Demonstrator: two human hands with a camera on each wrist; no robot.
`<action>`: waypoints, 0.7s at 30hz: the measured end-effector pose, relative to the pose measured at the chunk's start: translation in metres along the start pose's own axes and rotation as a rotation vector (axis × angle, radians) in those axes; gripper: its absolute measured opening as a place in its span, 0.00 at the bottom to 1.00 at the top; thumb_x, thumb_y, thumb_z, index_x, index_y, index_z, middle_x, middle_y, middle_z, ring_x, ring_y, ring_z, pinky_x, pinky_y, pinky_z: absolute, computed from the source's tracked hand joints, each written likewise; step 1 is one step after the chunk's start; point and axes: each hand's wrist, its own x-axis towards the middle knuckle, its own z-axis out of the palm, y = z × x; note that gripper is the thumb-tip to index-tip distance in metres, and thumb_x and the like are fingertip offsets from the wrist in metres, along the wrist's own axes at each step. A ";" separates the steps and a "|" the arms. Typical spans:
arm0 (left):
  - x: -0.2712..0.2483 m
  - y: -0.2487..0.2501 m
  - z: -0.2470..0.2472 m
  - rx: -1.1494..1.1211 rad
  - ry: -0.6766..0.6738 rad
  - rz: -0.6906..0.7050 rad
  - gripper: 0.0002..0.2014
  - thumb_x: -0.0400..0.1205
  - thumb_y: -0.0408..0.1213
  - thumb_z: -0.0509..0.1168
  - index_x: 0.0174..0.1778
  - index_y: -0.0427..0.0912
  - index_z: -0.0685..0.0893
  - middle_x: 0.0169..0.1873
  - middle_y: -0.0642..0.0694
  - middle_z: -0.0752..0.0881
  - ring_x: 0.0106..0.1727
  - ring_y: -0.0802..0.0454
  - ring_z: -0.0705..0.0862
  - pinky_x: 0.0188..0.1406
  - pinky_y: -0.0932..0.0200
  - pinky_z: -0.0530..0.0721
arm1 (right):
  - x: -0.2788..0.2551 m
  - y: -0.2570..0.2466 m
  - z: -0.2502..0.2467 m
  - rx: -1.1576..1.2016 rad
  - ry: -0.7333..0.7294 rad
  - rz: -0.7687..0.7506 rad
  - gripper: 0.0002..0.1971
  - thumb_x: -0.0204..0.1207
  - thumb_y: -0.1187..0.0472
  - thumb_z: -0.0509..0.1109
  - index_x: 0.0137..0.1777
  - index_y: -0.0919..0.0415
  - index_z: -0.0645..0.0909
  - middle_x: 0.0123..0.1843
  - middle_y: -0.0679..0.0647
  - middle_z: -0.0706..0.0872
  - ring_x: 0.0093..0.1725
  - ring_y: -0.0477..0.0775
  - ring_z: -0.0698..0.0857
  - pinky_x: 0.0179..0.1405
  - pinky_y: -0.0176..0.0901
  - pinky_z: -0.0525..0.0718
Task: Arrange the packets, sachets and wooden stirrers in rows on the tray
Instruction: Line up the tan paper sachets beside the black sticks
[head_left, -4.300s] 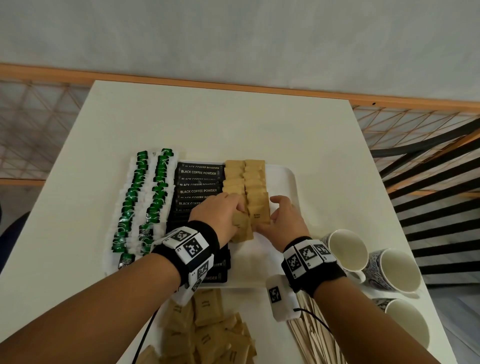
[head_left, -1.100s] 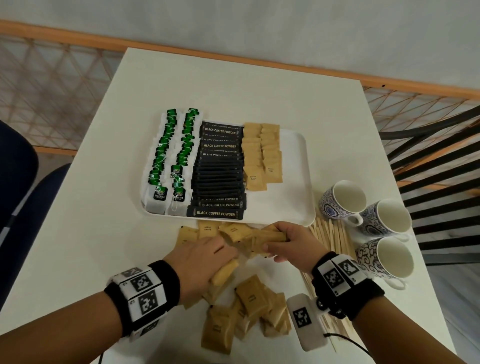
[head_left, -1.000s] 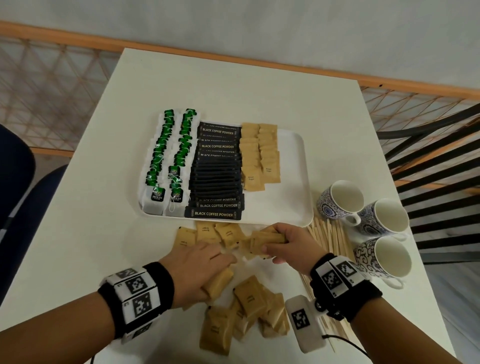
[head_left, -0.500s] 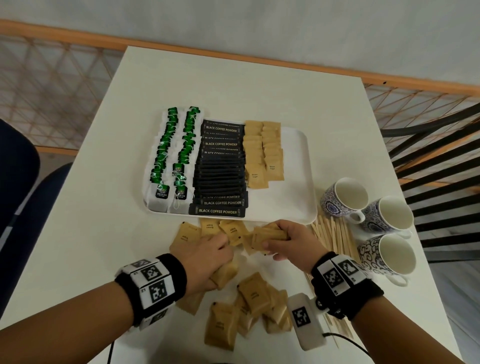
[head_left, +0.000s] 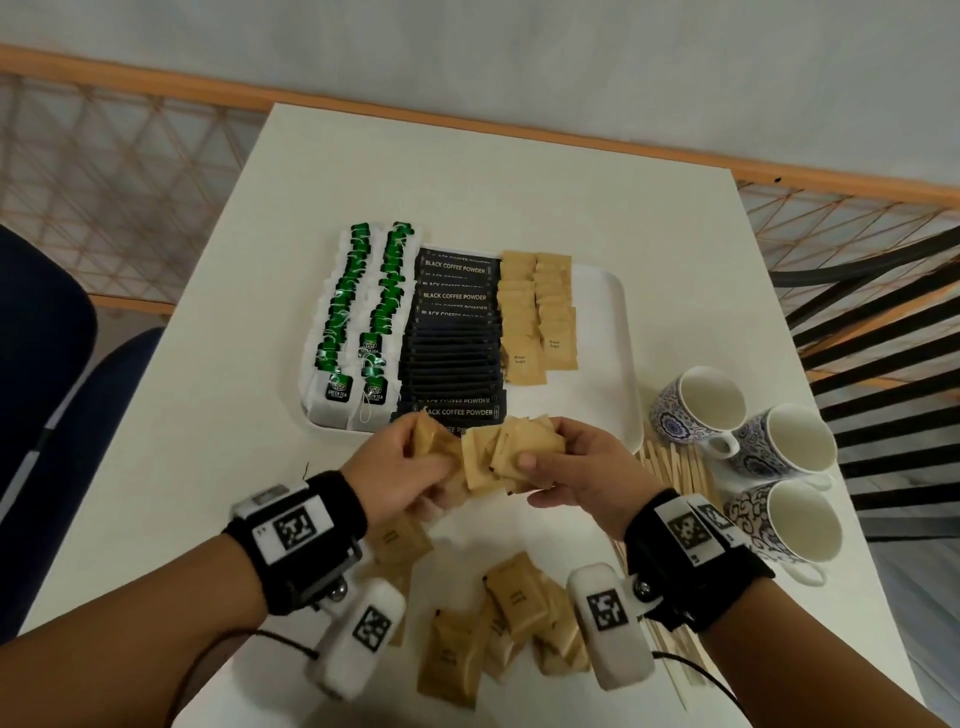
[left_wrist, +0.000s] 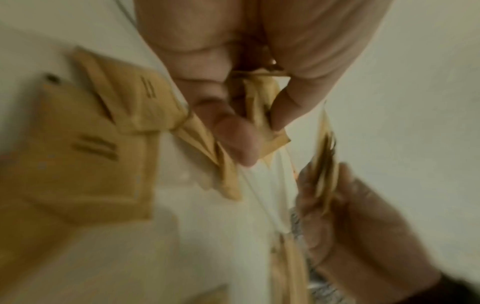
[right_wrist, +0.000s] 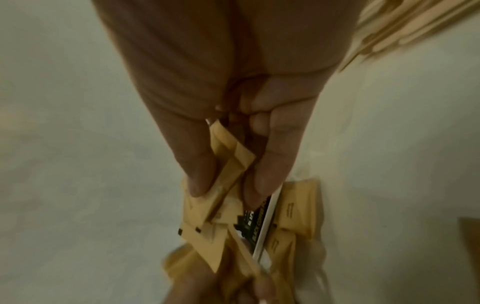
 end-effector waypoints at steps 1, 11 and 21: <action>0.001 0.005 0.002 -0.109 -0.030 -0.033 0.10 0.77 0.28 0.69 0.53 0.40 0.80 0.37 0.37 0.86 0.38 0.41 0.87 0.28 0.57 0.85 | 0.002 -0.001 0.003 -0.034 0.000 -0.014 0.16 0.65 0.69 0.80 0.51 0.62 0.82 0.43 0.57 0.88 0.42 0.57 0.89 0.35 0.42 0.88; 0.012 0.015 0.016 -0.357 -0.023 -0.007 0.20 0.74 0.25 0.73 0.59 0.44 0.79 0.54 0.40 0.86 0.48 0.43 0.89 0.35 0.49 0.89 | 0.018 -0.005 0.027 -0.307 0.147 -0.120 0.15 0.80 0.49 0.66 0.49 0.61 0.86 0.39 0.52 0.89 0.38 0.46 0.87 0.38 0.40 0.85; 0.023 0.022 0.006 -0.168 -0.019 0.027 0.10 0.75 0.30 0.73 0.45 0.47 0.80 0.37 0.46 0.87 0.37 0.50 0.88 0.26 0.55 0.86 | 0.022 -0.010 0.017 -0.298 0.159 -0.199 0.03 0.78 0.61 0.71 0.46 0.54 0.86 0.42 0.48 0.89 0.39 0.43 0.85 0.37 0.32 0.82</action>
